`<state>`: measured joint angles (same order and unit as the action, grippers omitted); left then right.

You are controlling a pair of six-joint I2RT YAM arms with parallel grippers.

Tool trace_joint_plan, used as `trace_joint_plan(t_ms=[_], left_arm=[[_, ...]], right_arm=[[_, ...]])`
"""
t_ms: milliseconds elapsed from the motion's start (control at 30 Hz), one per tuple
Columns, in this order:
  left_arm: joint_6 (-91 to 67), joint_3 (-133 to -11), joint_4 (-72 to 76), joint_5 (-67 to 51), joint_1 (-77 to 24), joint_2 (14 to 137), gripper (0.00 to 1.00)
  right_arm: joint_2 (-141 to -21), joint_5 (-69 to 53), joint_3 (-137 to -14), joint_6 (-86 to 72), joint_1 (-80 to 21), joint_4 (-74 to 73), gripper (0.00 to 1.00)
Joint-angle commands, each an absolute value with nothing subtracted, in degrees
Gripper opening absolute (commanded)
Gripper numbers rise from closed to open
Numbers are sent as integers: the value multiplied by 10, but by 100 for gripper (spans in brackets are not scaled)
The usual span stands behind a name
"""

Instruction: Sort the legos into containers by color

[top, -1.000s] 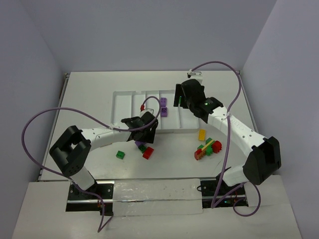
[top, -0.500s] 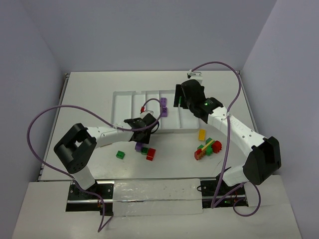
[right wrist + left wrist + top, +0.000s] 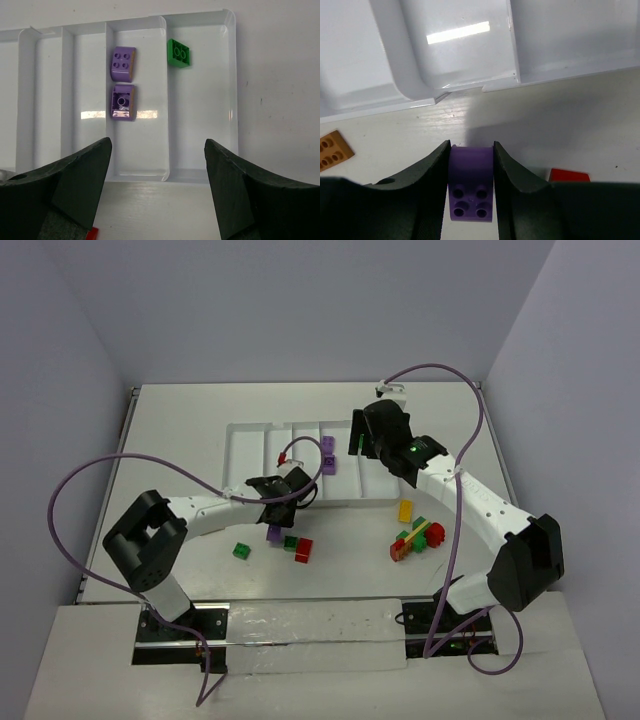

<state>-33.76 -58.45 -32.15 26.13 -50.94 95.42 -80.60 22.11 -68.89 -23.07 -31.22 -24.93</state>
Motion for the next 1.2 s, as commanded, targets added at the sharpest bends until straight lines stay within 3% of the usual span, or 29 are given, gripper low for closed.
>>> trace_joint_plan(t_ms=[0,200,467,867,900,967,1067,1100,1167], left_arm=[[-348,-661,-398,319,-515,916,0],[-319,-833,-425,309,-517,930,0],[-305,-1103,-440,261,-499,1120,0],[-327,-1152,-314,197,-475,1237,3],[-328,-1161,-313,192,-475,1249,11],[-326,-1179,-322,190,-475,1266,49],[-326,-1189,-330,184,-474,1279,87],[-325,-1186,-328,182,-474,1278,96],[-323,-1173,-320,180,-474,1261,99]], right_arm=[[-783,234,-684,-232,-308,-241,82],[-745,253,-676,-236,-307,-253,82],[-625,319,-613,-258,-285,-287,83],[-410,368,-495,-309,-261,-335,83],[-401,365,-490,-309,-261,-337,83],[-395,355,-485,-311,-261,-332,83],[-404,330,-482,-313,-262,-324,83],[-411,322,-481,-313,-262,-321,83],[-423,310,-478,-312,-262,-312,83]])
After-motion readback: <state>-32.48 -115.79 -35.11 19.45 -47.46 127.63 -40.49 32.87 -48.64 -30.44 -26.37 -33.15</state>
